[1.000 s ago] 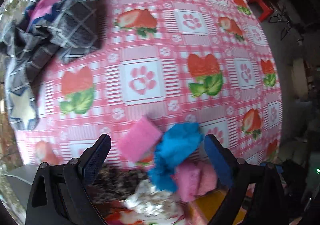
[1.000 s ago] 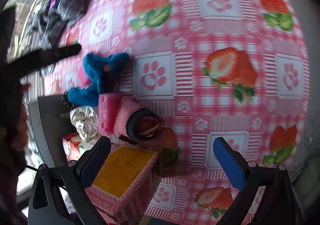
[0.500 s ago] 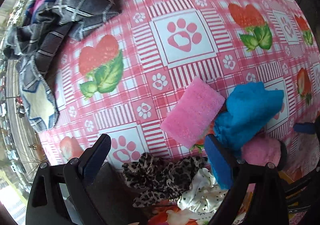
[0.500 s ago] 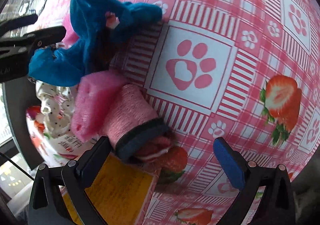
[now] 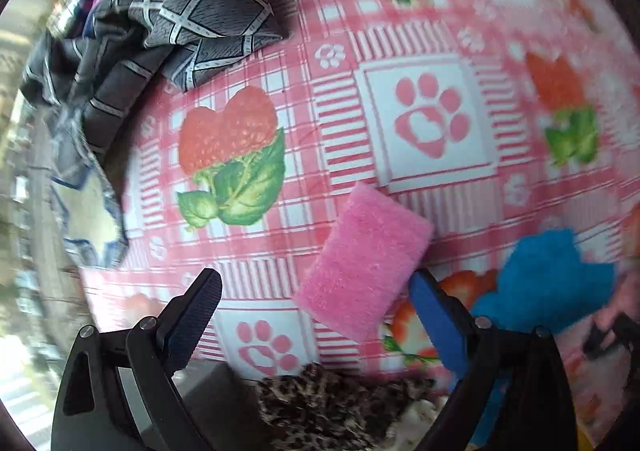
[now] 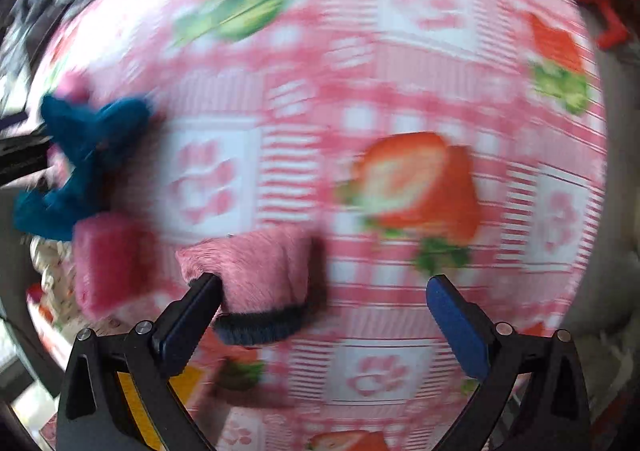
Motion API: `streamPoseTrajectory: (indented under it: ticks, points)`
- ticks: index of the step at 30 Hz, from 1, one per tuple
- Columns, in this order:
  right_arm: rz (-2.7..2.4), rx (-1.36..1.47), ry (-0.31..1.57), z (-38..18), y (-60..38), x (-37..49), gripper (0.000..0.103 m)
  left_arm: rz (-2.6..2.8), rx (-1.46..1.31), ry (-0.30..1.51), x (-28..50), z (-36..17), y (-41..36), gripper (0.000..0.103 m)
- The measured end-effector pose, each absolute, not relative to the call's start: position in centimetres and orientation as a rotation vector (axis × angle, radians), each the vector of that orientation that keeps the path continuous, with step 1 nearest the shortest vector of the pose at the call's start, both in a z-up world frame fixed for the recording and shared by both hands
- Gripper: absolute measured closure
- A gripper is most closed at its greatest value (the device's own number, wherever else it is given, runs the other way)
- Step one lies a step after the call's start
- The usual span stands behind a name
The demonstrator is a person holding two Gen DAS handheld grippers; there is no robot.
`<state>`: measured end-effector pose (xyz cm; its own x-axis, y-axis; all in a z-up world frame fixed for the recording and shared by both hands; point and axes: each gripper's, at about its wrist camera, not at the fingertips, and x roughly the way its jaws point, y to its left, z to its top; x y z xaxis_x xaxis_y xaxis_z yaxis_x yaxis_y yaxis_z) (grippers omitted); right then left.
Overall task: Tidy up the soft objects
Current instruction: 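Grasp the pink sponge with the left tool while the right tool grasps the pink sock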
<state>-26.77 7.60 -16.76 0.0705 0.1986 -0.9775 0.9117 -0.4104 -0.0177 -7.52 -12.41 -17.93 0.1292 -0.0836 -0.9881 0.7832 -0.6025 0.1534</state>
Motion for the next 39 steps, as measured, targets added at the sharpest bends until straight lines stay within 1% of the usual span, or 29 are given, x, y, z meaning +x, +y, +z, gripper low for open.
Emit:
streamPoseTrajectory:
  ticks: [4, 6, 12, 15, 16, 17, 18, 19, 23, 25, 30, 31, 33, 34, 35, 36, 37, 38, 39]
  points:
    - [-1.395, 1.769, 0.93, -15.0, 8.9, -30.0, 0.0, -1.611, 1.711, 0.696, -7.5, -17.2, -11.9, 0.007]
    - [-1.36, 1.773, 0.895, -14.8, 9.0, -29.7, 0.0, -1.606, 1.721, 0.735, -7.5, -17.5, -11.4, 0.007]
    - [-1.303, 1.733, 0.98, -16.9, 8.2, -26.0, 0.0, -1.589, 1.745, 0.763, -7.3, -20.0, -10.8, 0.007]
    - [-1.298, 1.707, 1.059, -18.3, 7.8, -24.7, 0.0, -1.604, 1.725, 0.798, -6.8, -20.7, -10.6, 0.006]
    - [-1.3, 1.704, 1.081, -18.7, 7.8, -24.6, 0.0, -1.605, 1.722, 0.808, -6.5, -20.8, -10.7, 0.005]
    - [-1.304, 1.701, 1.092, -19.2, 7.7, -24.9, 0.0, -1.603, 1.724, 0.818, -6.6, -21.2, -11.0, 0.0]
    - [-1.311, 1.689, 1.103, -19.3, 7.7, -24.7, 0.0, -1.603, 1.724, 0.849, -6.3, -21.8, -11.6, 0.0]
    - [-1.313, 1.68, 1.118, -19.5, 7.9, -23.9, 0.0, -1.604, 1.707, 0.917, -5.9, -22.1, -11.8, 0.0]
    - [-1.313, 1.63, 1.216, -21.4, 7.7, -19.6, 0.0, -1.601, 1.689, 0.93, -5.3, -22.8, -11.8, 0.0]
    - [-1.328, 1.649, 1.188, -21.5, 7.9, -19.7, 0.0, -1.605, 1.684, 0.926, -5.3, -22.7, -11.8, 0.0]
    - [-1.317, 1.645, 1.197, -21.6, 8.0, -20.1, 0.0, -1.582, 1.712, 0.925, -5.6, -22.4, -12.4, 0.0]
    - [-1.314, 1.647, 1.204, -21.2, 7.4, -20.8, 0.0, -1.585, 1.717, 0.905, -6.6, -21.1, -12.2, 0.001]
    - [-1.315, 1.661, 1.207, -21.2, 7.6, -20.8, 0.001, -1.618, 1.722, 0.86, -7.6, -20.4, -11.8, 0.01]
    - [-1.322, 1.663, 1.207, -20.9, 6.6, -20.6, 0.003, -1.64, 1.723, 0.852, -7.8, -20.1, -11.4, 0.021]
    - [-1.328, 1.658, 1.204, -20.6, 6.7, -20.6, 0.01, -1.668, 1.721, 0.85, -8.0, -19.8, -11.1, 0.035]
    - [-1.334, 1.647, 1.202, -20.3, 6.9, -20.7, 0.019, -1.685, 1.721, 0.839, -8.3, -19.5, -10.8, 0.044]
    - [-1.338, 1.64, 1.2, -19.4, 7.0, -20.2, 0.024, -1.695, 1.722, 0.821, -8.5, -19.2, -10.5, 0.057]
    - [-1.344, 1.633, 1.196, -19.2, 7.1, -20.3, 0.037, -1.685, 1.726, 0.796, -8.7, -19.0, -10.3, 0.057]
    - [-1.35, 1.627, 1.19, -18.9, 7.2, -20.4, 0.053, -1.685, 1.717, 0.774, -8.7, -18.5, -10.1, 0.057]
